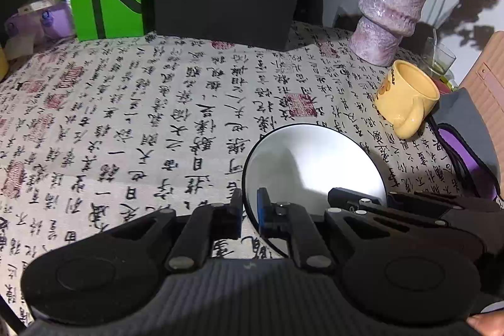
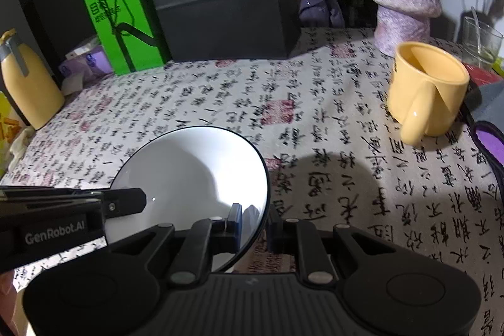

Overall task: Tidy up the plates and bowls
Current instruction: 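Lift the white bowl with both grippers and carry it toward the blue bowl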

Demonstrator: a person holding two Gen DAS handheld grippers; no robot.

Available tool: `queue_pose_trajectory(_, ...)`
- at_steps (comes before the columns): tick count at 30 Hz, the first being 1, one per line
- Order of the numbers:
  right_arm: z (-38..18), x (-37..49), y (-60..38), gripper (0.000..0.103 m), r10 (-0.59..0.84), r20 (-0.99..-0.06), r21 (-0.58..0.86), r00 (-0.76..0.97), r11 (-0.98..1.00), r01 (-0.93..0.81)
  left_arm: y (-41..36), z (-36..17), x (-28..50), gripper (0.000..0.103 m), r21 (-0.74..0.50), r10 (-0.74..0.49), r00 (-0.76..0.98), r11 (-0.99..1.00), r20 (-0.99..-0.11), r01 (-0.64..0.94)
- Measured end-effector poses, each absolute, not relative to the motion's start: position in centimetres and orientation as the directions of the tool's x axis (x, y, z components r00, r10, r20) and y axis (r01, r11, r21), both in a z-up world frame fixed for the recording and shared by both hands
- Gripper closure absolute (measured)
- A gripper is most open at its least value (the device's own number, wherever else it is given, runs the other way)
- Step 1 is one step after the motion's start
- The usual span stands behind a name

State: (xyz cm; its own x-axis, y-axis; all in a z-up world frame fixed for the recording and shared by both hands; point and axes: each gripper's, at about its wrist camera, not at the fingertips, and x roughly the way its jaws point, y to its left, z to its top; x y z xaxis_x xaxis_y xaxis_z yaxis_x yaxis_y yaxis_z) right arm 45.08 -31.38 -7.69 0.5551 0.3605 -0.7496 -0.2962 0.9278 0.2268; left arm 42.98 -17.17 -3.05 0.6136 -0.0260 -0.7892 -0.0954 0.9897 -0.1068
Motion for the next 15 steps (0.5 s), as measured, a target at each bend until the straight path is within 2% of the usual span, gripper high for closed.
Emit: queue_pose_trajectory(15, -5.0, 43.0, -29.0, 0.089, 0.375, -0.722, 0.213, 0.582, 0.920, -0.329, -14.9, -0.8, 40.0, 0.094, -0.123, -0.020, 0.650, 0.986, -0.760, -0.114)
